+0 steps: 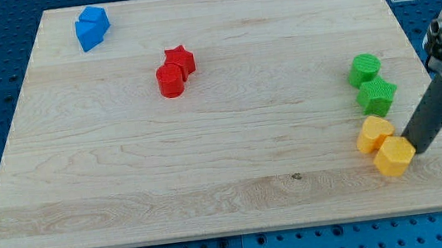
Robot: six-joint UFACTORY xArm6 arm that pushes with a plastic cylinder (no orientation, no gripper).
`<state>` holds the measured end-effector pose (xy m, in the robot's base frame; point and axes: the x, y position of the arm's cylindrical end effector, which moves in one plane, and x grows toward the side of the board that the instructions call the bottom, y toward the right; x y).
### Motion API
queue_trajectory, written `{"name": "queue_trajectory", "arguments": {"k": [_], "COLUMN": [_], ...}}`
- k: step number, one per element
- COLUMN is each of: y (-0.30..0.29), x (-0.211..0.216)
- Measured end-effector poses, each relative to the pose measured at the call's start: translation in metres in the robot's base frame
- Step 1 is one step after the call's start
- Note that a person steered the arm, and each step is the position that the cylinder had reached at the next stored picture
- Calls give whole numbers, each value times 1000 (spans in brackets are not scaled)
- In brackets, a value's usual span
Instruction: Move yellow hexagon at center
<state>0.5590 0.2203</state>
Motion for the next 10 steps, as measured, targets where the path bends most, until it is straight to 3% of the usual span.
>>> {"name": "queue_trajectory", "arguments": {"k": [2,4,5,10], "y": [-72,-16,-15,-45], "x": [-1,11,57,60]}}
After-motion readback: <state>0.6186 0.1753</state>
